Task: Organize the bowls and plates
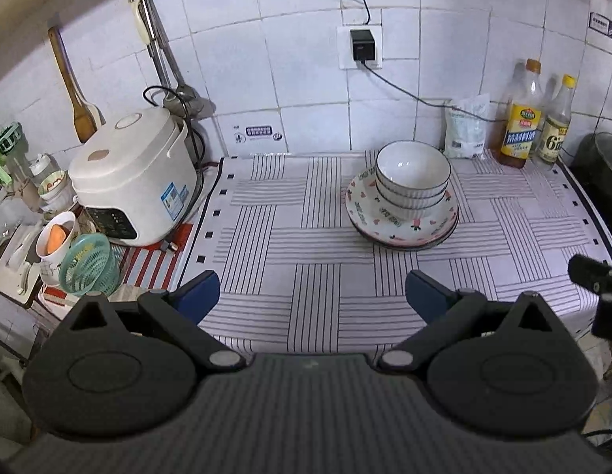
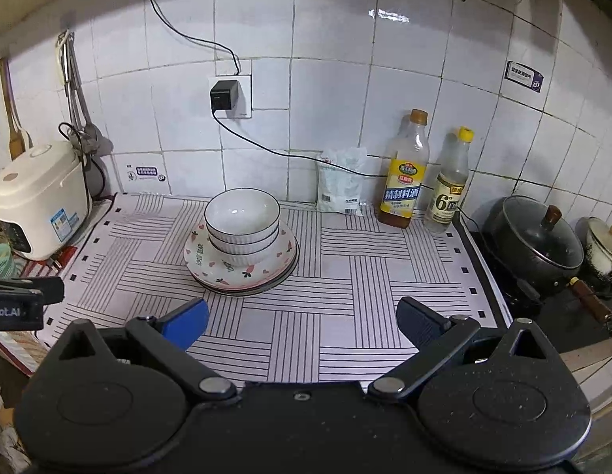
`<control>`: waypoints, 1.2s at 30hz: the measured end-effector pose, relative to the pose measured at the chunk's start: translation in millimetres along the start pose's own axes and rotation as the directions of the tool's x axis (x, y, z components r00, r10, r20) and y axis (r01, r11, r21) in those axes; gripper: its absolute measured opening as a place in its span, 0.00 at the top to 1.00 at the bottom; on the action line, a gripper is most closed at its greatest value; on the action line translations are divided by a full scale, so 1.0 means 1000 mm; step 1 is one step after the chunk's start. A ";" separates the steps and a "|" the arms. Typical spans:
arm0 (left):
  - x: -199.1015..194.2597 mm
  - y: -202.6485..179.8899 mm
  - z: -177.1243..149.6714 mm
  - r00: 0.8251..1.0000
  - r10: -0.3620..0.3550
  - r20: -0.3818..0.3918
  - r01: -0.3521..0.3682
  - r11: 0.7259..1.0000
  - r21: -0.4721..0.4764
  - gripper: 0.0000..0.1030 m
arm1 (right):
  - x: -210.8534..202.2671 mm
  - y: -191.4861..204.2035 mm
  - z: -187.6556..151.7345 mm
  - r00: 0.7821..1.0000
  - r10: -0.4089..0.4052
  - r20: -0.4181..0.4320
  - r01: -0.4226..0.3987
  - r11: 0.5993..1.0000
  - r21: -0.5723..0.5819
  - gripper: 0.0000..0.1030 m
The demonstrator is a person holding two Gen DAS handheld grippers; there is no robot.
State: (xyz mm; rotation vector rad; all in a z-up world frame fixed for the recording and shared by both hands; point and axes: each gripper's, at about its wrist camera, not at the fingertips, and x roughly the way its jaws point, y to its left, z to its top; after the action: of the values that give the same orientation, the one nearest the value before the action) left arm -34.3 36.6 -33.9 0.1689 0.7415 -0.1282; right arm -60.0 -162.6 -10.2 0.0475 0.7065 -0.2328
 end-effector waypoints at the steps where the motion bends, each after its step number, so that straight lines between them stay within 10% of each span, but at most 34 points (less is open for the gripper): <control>1: 0.000 0.000 -0.001 1.000 0.000 0.007 0.000 1.000 -0.001 0.01 | 0.000 0.000 -0.001 1.000 0.000 0.005 0.000 1.000 -0.001 0.00; 36: 0.010 0.002 -0.006 0.999 -0.041 0.002 0.041 0.999 -0.013 0.01 | 0.013 -0.002 -0.014 1.000 -0.003 -0.003 0.003 0.999 0.040 0.00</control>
State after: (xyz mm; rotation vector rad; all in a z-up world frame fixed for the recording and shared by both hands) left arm -30.8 39.0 -44.9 0.1414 0.7441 -0.1623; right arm -60.3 -165.2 -29.3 0.0850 0.7052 -0.2501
